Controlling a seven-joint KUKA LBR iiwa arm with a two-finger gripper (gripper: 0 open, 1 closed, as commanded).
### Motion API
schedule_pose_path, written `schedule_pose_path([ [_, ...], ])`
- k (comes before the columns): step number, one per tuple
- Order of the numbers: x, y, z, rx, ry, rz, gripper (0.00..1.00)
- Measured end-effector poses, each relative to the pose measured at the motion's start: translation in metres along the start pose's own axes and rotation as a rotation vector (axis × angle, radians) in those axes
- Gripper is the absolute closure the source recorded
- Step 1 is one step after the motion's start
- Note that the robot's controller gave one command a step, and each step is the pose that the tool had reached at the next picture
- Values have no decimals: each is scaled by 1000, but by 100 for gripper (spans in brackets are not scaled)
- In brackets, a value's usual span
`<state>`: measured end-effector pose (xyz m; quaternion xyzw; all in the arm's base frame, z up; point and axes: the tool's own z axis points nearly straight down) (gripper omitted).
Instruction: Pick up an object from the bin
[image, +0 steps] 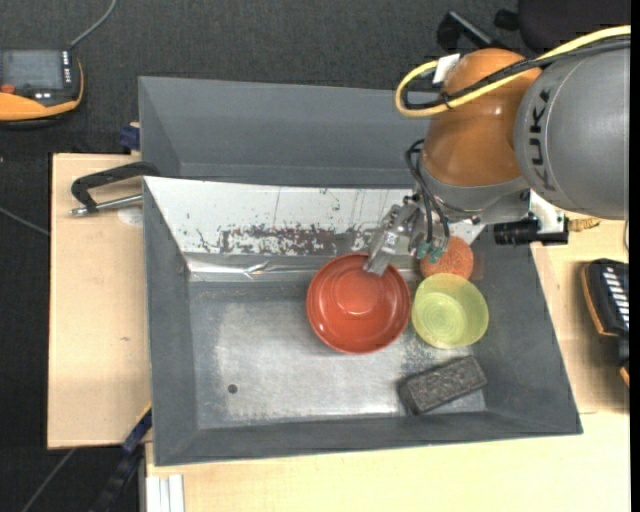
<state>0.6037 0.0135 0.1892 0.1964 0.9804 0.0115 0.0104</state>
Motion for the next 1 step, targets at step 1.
schedule_pose_path([
  [1,57,87,-13,-4,-2,-279,100],
])
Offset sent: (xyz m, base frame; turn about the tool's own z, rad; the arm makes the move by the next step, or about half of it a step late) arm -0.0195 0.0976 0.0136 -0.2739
